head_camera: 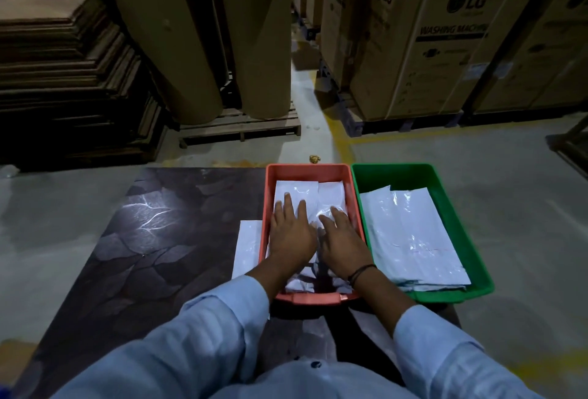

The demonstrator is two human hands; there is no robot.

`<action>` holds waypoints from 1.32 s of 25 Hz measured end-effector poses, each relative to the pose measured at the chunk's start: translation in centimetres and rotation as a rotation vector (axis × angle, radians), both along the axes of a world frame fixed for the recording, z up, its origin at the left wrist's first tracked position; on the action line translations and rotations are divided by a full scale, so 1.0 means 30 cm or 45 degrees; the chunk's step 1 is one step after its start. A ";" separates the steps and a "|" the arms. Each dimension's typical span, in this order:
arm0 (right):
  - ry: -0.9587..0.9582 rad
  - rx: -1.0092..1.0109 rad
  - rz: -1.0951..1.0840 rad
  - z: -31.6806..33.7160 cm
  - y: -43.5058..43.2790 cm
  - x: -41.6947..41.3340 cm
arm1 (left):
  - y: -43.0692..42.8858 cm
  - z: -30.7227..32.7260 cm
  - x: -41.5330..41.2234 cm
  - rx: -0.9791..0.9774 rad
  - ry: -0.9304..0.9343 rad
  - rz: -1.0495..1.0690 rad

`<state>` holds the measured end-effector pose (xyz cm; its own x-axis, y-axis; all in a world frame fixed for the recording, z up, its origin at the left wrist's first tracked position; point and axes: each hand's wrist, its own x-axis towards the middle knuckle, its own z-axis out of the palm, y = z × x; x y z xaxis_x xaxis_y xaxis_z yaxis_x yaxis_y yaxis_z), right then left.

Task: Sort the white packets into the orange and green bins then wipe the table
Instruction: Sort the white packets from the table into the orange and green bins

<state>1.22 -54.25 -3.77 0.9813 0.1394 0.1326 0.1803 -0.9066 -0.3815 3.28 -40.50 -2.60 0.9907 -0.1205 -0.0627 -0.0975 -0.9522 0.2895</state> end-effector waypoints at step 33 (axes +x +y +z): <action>0.018 0.228 0.219 0.115 0.601 -0.009 | 0.673 -0.073 -0.043 -0.157 -0.095 0.260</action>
